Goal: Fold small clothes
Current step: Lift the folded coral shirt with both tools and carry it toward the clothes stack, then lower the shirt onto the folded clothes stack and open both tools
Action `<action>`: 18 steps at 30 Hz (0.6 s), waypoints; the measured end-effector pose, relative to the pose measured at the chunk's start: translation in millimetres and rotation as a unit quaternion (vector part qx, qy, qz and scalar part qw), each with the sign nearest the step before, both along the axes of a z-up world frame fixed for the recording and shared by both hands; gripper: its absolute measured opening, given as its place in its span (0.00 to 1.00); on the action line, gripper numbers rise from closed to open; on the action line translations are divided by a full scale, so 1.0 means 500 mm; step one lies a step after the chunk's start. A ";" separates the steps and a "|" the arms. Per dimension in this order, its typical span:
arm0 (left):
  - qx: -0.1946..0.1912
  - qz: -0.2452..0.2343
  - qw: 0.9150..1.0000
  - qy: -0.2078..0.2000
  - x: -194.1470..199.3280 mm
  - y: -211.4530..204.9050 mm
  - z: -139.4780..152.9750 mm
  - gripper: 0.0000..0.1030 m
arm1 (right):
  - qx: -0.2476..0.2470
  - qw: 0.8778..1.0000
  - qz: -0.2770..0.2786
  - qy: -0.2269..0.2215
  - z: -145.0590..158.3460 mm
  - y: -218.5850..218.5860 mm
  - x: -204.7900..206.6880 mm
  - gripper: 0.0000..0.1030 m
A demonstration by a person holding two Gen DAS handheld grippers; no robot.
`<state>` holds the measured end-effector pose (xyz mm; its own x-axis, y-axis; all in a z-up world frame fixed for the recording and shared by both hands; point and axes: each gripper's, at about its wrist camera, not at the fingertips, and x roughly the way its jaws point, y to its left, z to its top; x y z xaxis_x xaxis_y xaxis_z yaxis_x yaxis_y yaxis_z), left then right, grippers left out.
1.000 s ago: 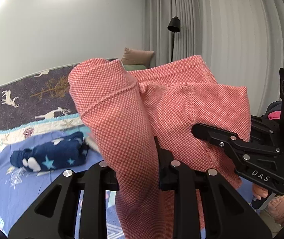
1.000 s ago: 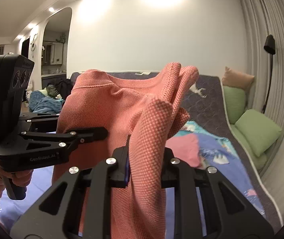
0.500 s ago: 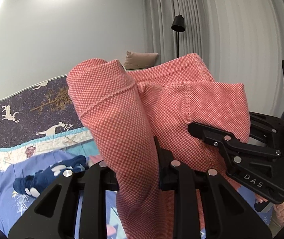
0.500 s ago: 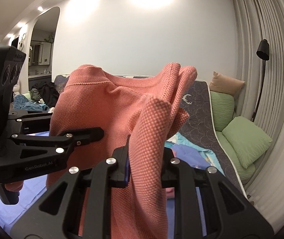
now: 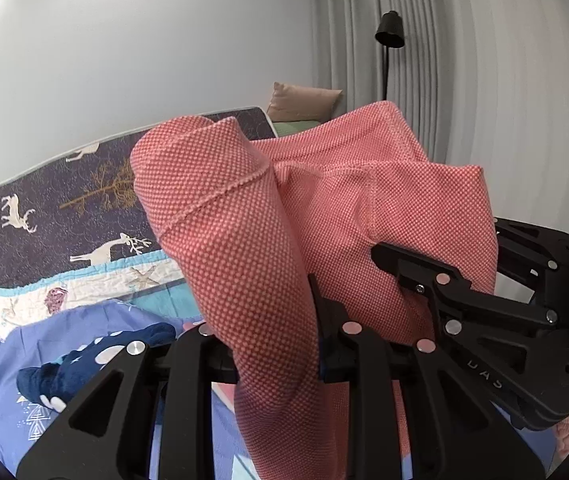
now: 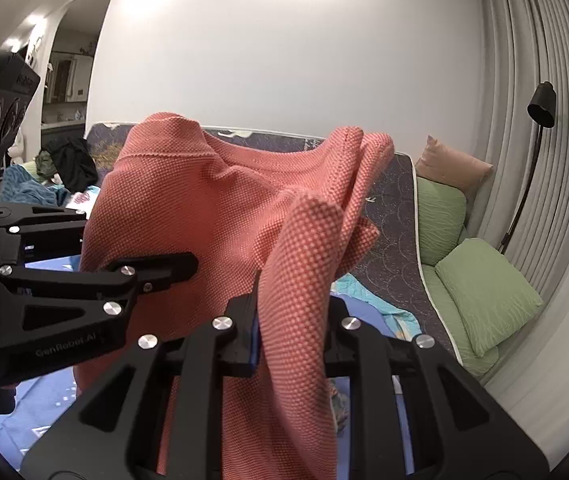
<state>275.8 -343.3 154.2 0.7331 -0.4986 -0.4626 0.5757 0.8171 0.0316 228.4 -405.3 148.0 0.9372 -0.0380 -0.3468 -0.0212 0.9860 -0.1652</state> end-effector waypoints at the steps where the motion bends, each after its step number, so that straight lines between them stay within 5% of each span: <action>1: 0.000 0.002 1.000 0.003 0.015 -0.005 -0.004 0.25 | 0.000 1.000 -0.002 0.003 -0.003 -0.010 0.016 0.19; 18: 0.034 0.049 0.996 0.073 0.229 -0.035 -0.153 0.29 | 0.038 0.996 -0.011 0.084 -0.122 -0.053 0.258 0.25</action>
<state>390.3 -360.8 77.7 0.6995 -0.3914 -0.5979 0.4953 0.8687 0.0108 357.2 -431.8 87.2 0.8652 -0.0245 -0.5008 -0.0213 0.9961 -0.0855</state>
